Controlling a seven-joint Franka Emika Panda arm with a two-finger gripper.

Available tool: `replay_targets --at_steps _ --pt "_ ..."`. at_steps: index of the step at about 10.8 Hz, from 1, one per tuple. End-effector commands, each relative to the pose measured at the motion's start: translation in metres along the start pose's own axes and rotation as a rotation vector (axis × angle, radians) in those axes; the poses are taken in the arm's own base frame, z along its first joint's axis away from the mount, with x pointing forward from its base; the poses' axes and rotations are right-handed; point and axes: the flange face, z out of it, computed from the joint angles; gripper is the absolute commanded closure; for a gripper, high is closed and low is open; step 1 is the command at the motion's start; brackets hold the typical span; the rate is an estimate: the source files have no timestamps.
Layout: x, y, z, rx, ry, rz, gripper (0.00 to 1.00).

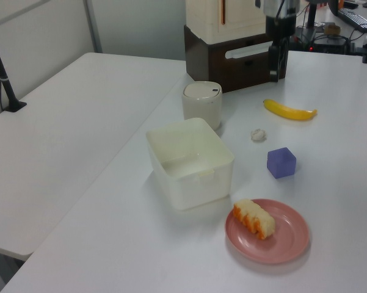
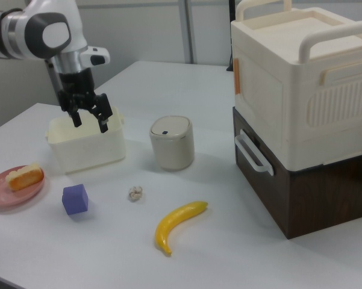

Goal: Put the bread on a plate

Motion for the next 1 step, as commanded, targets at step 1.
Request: replay_targets --at_steps 1 --pt "0.0057 0.0106 -0.0169 0.020 -0.008 0.006 0.00"
